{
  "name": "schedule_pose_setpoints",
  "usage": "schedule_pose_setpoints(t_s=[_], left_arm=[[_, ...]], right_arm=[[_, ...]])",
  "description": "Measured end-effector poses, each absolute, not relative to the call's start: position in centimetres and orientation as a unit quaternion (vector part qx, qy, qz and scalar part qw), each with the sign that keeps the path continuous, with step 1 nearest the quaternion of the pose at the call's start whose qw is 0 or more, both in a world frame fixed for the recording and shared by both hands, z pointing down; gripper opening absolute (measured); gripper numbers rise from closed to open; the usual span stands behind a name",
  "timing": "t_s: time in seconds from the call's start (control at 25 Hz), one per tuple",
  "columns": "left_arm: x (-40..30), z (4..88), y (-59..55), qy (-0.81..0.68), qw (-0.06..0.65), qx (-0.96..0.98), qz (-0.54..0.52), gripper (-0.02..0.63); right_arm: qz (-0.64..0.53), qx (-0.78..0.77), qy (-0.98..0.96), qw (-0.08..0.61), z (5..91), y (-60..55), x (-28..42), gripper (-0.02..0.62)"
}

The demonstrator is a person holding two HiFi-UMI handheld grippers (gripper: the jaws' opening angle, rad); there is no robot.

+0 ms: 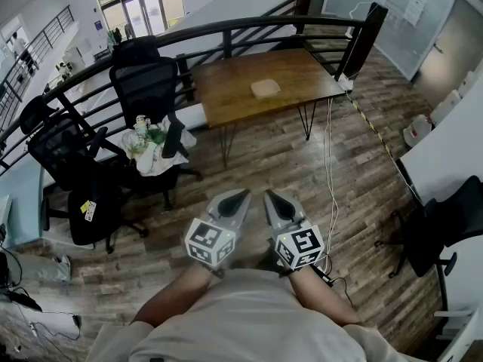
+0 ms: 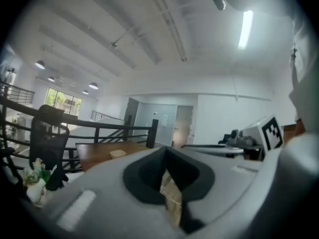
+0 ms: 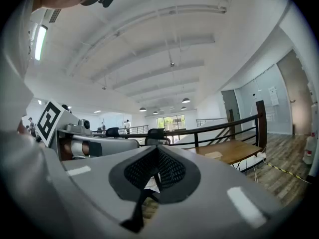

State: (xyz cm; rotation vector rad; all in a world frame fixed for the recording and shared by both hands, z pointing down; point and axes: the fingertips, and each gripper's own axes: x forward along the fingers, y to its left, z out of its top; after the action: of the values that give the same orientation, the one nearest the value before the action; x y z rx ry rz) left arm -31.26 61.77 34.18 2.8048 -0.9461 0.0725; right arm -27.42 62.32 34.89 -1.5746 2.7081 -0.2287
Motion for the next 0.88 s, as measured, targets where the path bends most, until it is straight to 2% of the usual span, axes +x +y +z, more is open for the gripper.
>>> schedule_pose_setpoints(t_s=[0.56, 0.88], left_arm=[[-30.0, 34.5, 59.7, -0.316, 0.102, 0.943, 0.005, 0.003], [-23.6, 35.2, 56.3, -0.296, 0.101, 0.95, 0.017, 0.003]], right_arm=[[-0.084, -0.494, 0.865, 0.002, 35.5, 60.3, -26.4, 0.005], [-0.073, -0.497, 0.865, 0.002, 35.5, 56.8, -21.3, 0.005]])
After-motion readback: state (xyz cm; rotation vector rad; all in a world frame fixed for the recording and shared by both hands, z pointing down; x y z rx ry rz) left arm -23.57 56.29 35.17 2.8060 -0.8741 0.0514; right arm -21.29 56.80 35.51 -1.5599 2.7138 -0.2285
